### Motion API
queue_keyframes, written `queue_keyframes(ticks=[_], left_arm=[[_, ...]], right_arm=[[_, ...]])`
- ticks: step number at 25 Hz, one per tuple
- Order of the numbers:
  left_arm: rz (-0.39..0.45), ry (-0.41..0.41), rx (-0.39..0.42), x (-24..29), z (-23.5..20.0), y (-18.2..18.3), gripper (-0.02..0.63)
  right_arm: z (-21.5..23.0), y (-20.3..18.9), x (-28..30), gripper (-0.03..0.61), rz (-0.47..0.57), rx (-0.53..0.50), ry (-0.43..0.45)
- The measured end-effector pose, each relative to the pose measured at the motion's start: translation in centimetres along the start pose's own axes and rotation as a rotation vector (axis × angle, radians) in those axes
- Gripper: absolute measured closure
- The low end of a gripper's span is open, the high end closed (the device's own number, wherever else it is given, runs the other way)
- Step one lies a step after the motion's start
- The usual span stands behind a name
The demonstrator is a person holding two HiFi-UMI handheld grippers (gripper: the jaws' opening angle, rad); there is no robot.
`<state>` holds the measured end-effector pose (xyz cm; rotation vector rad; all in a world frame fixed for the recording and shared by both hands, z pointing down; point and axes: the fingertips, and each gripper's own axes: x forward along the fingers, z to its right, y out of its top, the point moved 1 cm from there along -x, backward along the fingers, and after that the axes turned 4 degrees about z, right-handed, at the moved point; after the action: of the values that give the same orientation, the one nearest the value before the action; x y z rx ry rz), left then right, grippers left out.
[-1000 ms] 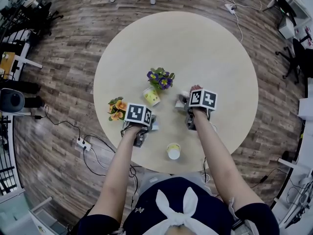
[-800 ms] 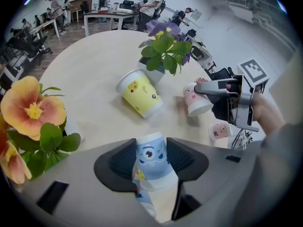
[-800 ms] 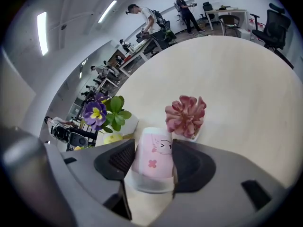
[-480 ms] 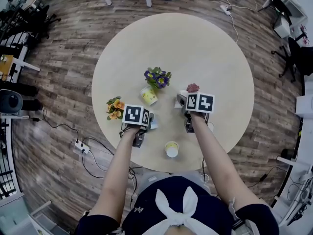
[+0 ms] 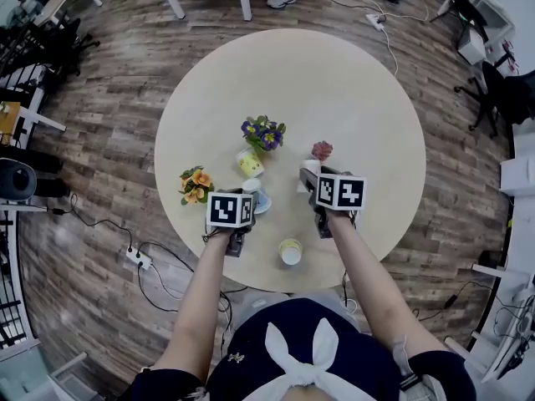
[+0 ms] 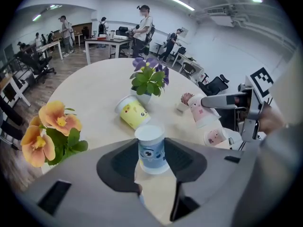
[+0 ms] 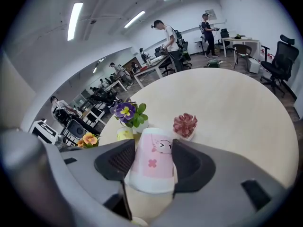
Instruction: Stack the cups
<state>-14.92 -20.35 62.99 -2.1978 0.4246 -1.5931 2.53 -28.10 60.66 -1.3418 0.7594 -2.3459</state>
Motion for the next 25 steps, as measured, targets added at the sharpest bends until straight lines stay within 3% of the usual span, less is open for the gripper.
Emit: queue_keyframes(ticks=[8,25], left_arm=[[0.119,0.037,0.049,-1.2,1.0,-0.7,0.436],[0.097,0.066,0.239,-1.9,4.4,-6.2,0.443]], right_arm=[[-1.6,-2.0,-3.2,0.327,0.084,-0.114,0.057],[0.2,-8.3,-6.7,0.327,0.092,-0.156,0.049]])
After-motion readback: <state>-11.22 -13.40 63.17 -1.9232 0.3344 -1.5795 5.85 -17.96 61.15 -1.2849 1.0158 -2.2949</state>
